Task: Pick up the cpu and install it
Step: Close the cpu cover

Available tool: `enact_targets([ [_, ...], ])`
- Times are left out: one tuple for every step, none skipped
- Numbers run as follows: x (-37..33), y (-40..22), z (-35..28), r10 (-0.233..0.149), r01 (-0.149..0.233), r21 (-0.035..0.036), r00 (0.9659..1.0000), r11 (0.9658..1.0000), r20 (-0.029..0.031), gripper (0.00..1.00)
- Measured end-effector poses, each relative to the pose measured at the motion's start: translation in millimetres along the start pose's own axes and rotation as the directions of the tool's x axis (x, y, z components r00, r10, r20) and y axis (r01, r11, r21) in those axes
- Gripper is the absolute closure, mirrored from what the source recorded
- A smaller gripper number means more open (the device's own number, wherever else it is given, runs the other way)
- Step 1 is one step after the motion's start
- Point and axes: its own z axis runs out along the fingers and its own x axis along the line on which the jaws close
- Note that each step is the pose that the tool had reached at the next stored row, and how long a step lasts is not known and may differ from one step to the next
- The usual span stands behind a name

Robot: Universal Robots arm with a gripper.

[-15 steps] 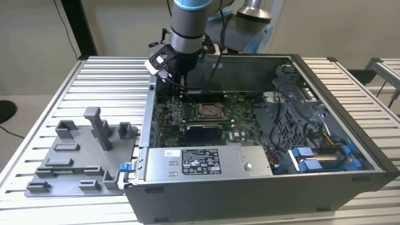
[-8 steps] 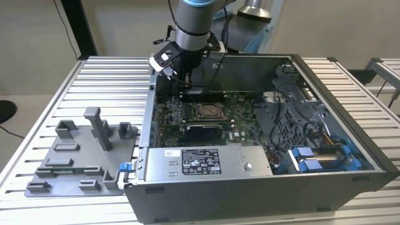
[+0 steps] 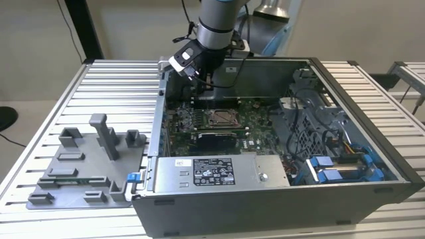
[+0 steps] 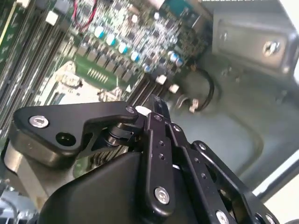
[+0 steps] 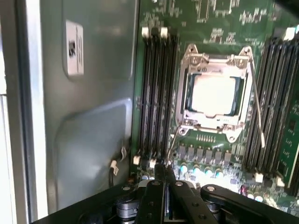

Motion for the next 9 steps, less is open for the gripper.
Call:
enact_targets([
  [-0.1,3.3,-1.1,0.000,0.000,-0.0001,1.0000,1.0000,-0.0005,1.00],
  [-0.2,7.0,-2.1,0.000,0.000,0.0001,1.0000,1.0000,-0.0007,1.00],
  [-0.3,10.0,-2.9,-0.001,0.001,0.0002,1.0000,1.0000,-0.0007,1.00],
  [-0.5,13.2,-3.5,-0.001,0.001,0.0003,1.0000,1.0000,-0.0008,1.00],
  [-0.7,16.2,-4.0,-0.001,0.001,0.0003,1.0000,1.0000,-0.0009,1.00],
  [-0.8,18.9,-4.4,-0.001,0.001,0.0003,1.0000,1.0000,-0.0009,1.00],
  [-1.0,21.6,-4.8,-0.002,0.002,0.0004,1.0000,1.0000,-0.0008,1.00],
  [-1.1,23.7,-5.0,-0.002,0.002,0.0004,1.0000,1.0000,-0.0008,1.00],
  [-1.3,25.5,-5.3,-0.002,0.002,0.0004,1.0000,1.0000,-0.0008,1.00],
])
